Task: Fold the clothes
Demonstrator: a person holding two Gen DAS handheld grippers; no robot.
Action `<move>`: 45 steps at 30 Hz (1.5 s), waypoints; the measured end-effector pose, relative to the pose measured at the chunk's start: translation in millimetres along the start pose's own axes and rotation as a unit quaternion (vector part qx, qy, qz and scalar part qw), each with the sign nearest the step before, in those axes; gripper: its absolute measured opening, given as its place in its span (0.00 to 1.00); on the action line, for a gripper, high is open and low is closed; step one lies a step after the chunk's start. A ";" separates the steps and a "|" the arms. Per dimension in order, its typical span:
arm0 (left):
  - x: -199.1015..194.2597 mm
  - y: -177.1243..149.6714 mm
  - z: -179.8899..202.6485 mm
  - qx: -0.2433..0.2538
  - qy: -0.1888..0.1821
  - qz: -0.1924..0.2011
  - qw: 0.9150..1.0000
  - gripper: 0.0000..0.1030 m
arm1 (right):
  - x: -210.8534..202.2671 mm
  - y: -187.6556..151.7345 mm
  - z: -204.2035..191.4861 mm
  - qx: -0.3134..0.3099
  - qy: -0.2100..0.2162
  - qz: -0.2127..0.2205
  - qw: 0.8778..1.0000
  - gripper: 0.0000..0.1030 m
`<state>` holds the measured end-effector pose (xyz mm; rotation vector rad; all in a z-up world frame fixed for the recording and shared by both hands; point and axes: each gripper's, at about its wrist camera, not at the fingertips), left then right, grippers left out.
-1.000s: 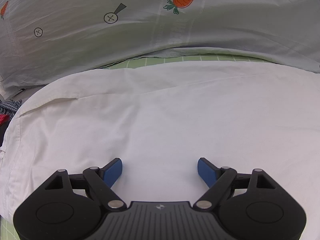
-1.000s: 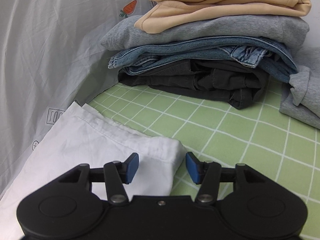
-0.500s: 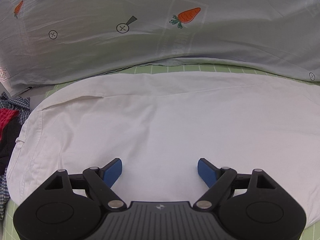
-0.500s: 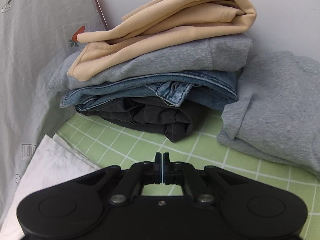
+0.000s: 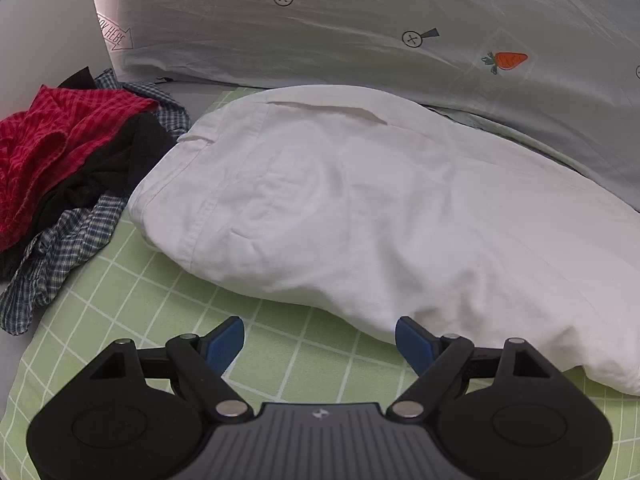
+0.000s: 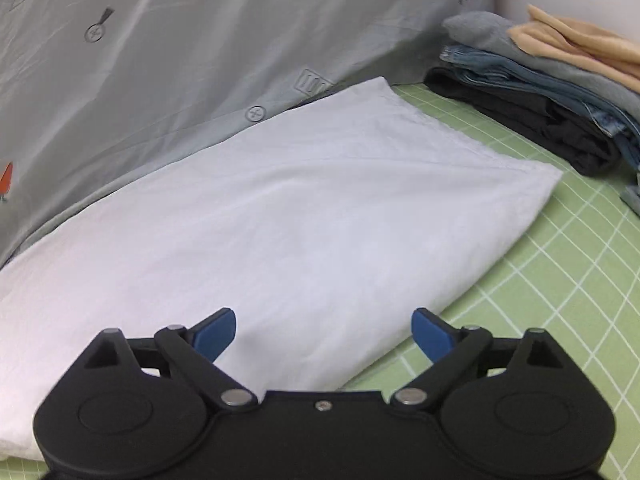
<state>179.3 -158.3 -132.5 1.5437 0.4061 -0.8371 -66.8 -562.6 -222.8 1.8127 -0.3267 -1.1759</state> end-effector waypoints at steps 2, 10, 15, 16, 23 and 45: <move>0.2 -1.6 -23.5 -0.031 -0.005 -0.002 1.000 0.81 | -2.7 -8.1 -26.3 -0.026 0.011 0.005 1.000 1.00; 13.8 2.5 -90.4 -0.121 -0.039 -0.002 0.992 0.81 | -8.6 -35.3 -112.9 -0.108 0.045 0.021 0.993 1.00; 29.2 15.8 -114.8 -0.158 -0.067 0.000 0.985 0.87 | 0.4 -38.7 -117.0 -0.105 0.036 0.019 0.994 1.00; 33.0 18.3 -118.2 -0.164 -0.072 0.000 0.984 0.87 | 2.2 -39.4 -117.8 -0.104 0.035 0.019 0.994 1.00; 63.7 32.7 -127.1 -0.187 -0.085 -0.006 0.979 0.87 | 14.8 -44.1 -123.6 -0.100 0.023 0.017 0.995 1.00; 97.2 29.7 -128.1 -0.280 -0.078 0.022 0.957 0.65 | 13.1 -63.7 -114.2 -0.072 0.041 0.070 0.994 1.00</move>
Point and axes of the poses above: each gripper's, at about its wrist camera, not at the fingertips, and x roughly the way its jaws point, z to its right, y to its top, and after that the axes turned 11 degrees about z, right-handed
